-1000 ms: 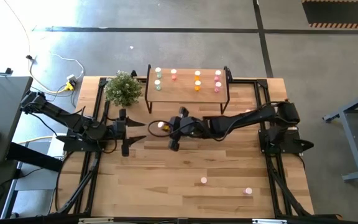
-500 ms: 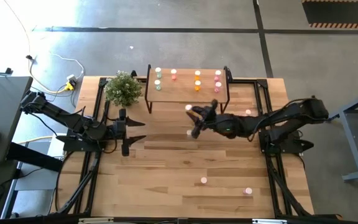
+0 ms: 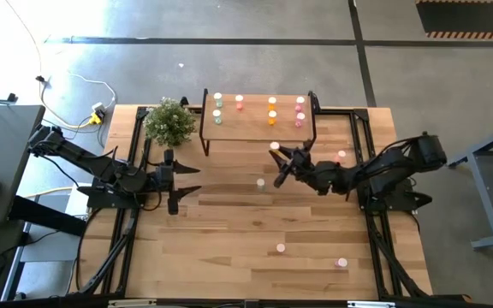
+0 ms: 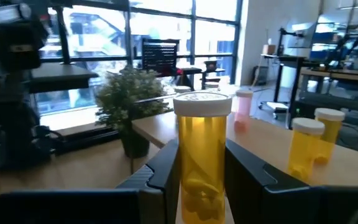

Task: Pick and place medicine bottles onto shelf by color
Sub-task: Put the orange pill bottle on the shelf aligned with the other orange pill bottles

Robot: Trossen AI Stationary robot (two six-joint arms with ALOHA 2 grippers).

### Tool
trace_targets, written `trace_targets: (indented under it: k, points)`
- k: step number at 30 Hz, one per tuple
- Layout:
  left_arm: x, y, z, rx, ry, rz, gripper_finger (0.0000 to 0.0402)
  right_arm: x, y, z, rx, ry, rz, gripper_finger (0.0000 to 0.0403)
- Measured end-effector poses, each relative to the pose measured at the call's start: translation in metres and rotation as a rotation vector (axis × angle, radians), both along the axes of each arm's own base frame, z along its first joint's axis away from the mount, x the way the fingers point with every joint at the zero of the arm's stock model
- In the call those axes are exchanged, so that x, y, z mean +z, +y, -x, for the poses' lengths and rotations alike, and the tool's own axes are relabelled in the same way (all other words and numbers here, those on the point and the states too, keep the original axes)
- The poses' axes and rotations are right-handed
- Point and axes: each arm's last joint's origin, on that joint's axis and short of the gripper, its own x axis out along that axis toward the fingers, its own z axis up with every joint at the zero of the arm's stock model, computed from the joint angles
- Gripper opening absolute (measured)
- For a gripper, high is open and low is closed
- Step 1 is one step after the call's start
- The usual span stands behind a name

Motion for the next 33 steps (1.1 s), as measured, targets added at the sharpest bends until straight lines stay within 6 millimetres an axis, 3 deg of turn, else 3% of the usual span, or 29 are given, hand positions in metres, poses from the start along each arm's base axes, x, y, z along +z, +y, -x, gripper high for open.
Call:
trace_targets:
  k: [12,15,23,33]
  points:
    - [0.0,0.0,0.0,-0.006,0.008,-0.024,0.0225,-0.028,-0.022,-0.013,-0.135,-0.157,0.046,0.0091]
    - [0.0,0.0,0.0,-0.006,0.009,-0.025,0.0225,-0.037,-0.028,-0.02,-0.146,-0.128,0.05,0.0091]
    - [0.0,0.0,0.0,-0.008,0.01,-0.031,0.0225,-0.037,-0.044,-0.032,-0.173,-0.128,0.041,0.0092]
    - [0.0,0.0,0.0,-0.008,0.011,-0.032,0.0225,-0.042,-0.047,-0.039,-0.282,-0.075,-0.037,0.0092]
